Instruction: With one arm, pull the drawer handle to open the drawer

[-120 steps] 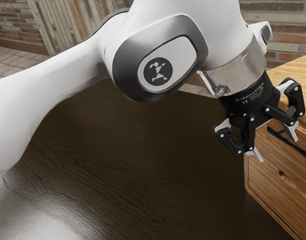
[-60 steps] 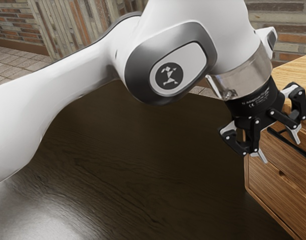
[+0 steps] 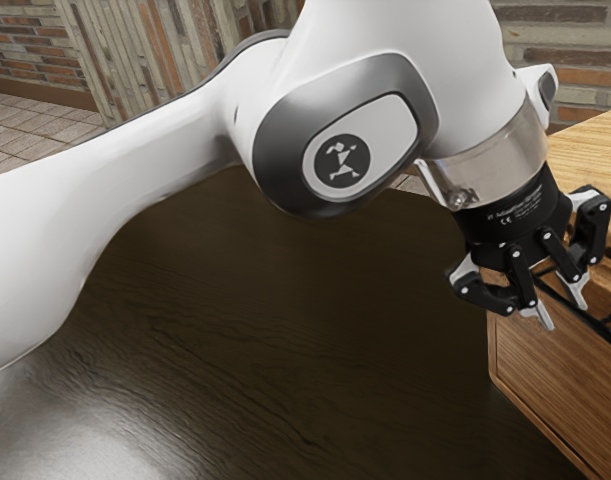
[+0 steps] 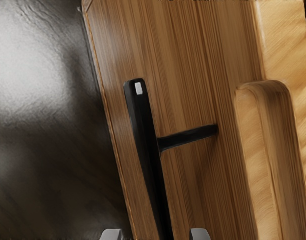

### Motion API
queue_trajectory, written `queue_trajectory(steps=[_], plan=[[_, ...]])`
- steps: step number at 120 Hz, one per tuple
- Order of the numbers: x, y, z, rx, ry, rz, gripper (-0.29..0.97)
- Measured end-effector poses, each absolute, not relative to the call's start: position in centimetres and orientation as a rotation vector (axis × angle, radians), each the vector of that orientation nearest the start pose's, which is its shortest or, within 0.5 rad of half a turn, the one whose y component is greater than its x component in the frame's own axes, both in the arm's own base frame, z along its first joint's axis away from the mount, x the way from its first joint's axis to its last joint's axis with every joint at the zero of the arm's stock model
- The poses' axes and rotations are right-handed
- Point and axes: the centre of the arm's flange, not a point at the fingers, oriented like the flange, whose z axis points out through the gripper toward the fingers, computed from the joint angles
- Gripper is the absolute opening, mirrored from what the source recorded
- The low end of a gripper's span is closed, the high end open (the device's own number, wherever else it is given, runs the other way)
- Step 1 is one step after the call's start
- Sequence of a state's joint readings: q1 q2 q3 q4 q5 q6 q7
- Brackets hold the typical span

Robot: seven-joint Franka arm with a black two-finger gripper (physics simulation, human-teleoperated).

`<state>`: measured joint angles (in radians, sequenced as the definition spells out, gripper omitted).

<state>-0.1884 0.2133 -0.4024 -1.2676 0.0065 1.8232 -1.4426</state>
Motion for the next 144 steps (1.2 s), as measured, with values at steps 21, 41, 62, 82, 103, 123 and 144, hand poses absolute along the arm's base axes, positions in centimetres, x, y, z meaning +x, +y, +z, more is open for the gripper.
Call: queue_trajectory(steps=[21, 41, 62, 82, 103, 123, 144], plan=[[54.4, -32.4, 67.9, -3.139, -1.484, -0.219, -0.04], [53.3, -32.2, 68.0, -3.122, -1.486, -0.229, -0.08], [52.2, -32.0, 68.3, -3.113, -1.487, -0.241, -0.10], [51.4, -31.8, 68.1, -3.100, -1.491, -0.243, -0.11], [50.4, -31.4, 68.2, -3.092, -1.500, -0.253, -0.11], [49.4, -30.9, 68.1, -3.082, -1.510, -0.258, -0.11], [48.4, -30.5, 68.2, -3.079, -1.524, -0.265, -0.11]])
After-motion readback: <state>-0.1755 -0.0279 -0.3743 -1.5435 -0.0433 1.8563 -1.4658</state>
